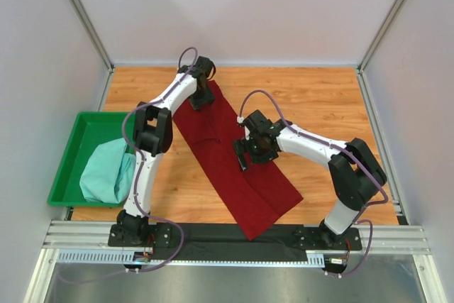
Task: Fold and stack the t-shirts
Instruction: Fold the tshirt
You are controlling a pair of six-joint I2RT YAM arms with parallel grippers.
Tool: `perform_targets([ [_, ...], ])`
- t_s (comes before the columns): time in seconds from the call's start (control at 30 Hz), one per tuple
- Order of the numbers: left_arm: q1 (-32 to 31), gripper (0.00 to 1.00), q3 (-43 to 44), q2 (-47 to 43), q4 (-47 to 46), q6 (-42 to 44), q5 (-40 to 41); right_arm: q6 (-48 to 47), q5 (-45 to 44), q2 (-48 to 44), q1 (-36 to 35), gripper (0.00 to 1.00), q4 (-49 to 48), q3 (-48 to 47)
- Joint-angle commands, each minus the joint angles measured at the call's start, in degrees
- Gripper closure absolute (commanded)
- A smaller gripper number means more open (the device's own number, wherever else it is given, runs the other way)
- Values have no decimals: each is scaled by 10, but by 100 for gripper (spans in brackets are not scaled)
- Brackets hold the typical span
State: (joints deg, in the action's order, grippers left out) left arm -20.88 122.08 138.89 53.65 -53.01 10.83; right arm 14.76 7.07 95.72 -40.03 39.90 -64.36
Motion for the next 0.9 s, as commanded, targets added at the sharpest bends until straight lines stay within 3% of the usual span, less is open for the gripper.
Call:
perform_targets([
  [0.0,-4,44,69,46,17,-21,2,-9,-26,22,-5,5,-35,-2],
  [0.23,3,47,107,104,-144,77,-105,99,-58,85,-20,4,-54,-5],
  [0.37,3,46,210,160,-192,142,-179,164,-37,118,-43,4,-55,-34],
  [0.57,3,46,215,176,-302,166,-240,213,-3,123,-73,3,-60,-67],
  [0.77,3,44,214,116,-282,207,-222,195,-19,84,-63,2,-24,-79],
  [0.87,3,44,209,26,-238,236,-209,150,-42,46,-62,2,-9,-79],
])
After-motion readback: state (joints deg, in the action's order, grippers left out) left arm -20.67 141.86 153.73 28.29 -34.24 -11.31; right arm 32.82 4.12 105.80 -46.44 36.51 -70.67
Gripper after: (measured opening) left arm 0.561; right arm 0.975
